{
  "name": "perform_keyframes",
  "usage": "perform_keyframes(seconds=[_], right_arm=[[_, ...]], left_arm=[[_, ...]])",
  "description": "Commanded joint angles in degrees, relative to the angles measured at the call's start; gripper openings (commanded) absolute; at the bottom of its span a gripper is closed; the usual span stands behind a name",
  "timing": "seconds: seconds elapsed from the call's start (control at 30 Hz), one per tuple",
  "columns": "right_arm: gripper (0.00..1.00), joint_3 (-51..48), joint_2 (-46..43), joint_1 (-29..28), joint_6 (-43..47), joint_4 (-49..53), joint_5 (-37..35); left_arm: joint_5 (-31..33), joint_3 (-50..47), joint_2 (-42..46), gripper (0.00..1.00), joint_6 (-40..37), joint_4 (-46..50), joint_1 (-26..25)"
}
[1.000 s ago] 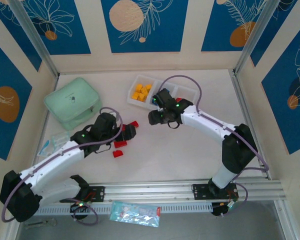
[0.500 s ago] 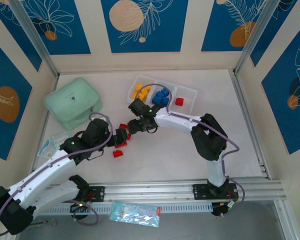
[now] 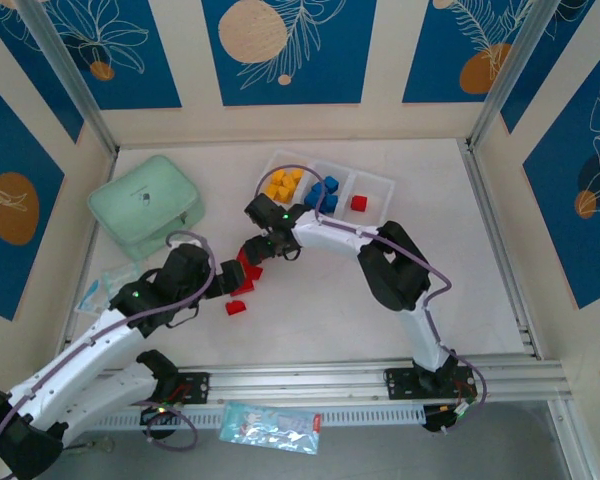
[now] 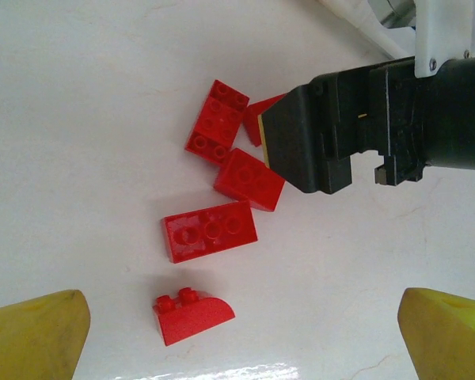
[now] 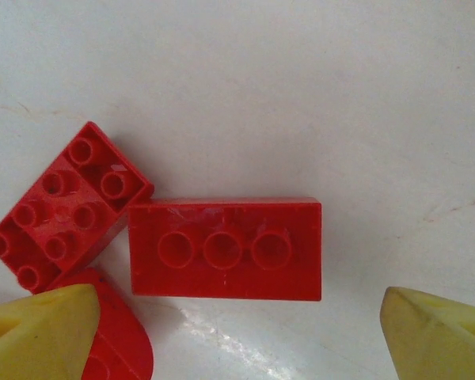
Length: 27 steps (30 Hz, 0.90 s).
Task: Sort the legos into containers by color
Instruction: Pick up the lego from the center of the table, then place the lego in the container.
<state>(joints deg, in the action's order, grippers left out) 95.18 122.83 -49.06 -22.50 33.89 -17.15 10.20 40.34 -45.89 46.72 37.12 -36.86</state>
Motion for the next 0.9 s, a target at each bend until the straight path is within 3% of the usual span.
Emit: perform_keyframes(seconds=[0.0, 0.33, 0.7, 0.87], right_arm=[[0.92, 2.1, 1.6, 0.2, 2.3, 1.3, 1.1], [0.91, 5.8, 5.6, 1.4, 2.5, 2.9, 1.3], [0.62, 6.8, 5.8, 2.4, 2.5, 4.2, 0.9], [0.55, 5.8, 3.6, 2.7, 2.5, 4.2, 1.3]], left_arm=[[1.3, -0.5, 0.4, 0.99, 1.1, 1.4, 0.7], [0.8, -0.3, 0.0, 0.99, 1.2, 1.3, 0.9], [0.5, 0.0, -0.3, 0.99, 1.1, 1.0, 1.2], [0.3, 0.1, -0.4, 0.99, 1.1, 1.0, 1.3]])
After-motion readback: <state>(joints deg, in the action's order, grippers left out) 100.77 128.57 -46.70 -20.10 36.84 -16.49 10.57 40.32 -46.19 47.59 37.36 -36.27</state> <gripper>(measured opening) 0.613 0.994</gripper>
